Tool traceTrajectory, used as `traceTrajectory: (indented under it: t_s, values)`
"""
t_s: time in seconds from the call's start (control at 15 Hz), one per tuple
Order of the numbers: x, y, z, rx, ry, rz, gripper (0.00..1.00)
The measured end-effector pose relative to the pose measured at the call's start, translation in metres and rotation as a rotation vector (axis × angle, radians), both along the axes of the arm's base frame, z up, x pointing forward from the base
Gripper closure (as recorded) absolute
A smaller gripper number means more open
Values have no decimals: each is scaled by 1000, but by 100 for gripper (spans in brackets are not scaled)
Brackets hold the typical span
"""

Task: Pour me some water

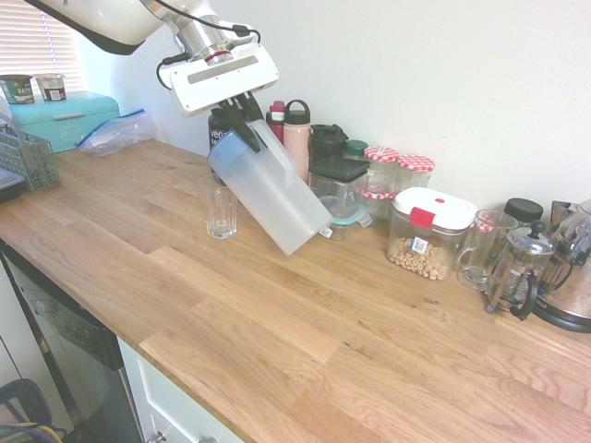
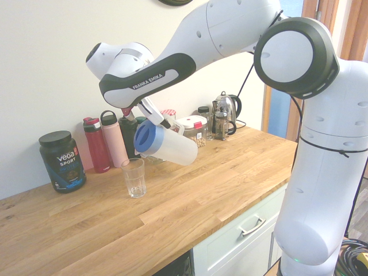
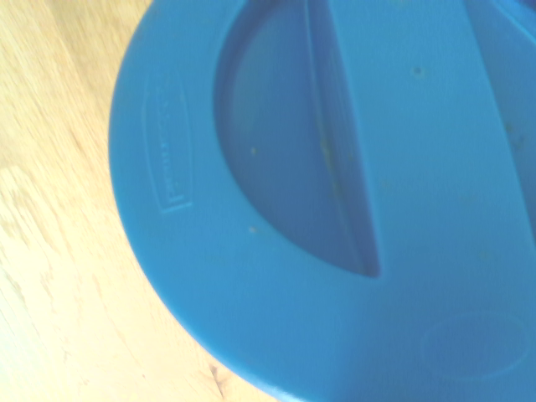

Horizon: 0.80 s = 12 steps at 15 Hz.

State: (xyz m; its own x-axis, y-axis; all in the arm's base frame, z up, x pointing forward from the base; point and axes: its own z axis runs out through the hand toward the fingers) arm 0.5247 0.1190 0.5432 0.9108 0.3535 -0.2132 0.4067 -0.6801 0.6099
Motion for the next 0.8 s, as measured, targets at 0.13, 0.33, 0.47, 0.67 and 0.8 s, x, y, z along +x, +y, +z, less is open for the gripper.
traceTrajectory:
  t_s: [0.13,0.33,0.47,0.67,0.8]
  values:
    - [0,4,-1,-13,-6,7,100]
    - [1,7,-2,-19,-9,9,100]
    - [1,7,-2,-19,-10,10,100]
    - [1,7,-2,-19,-11,8,100]
    - [1,5,0,-14,-15,5,100]
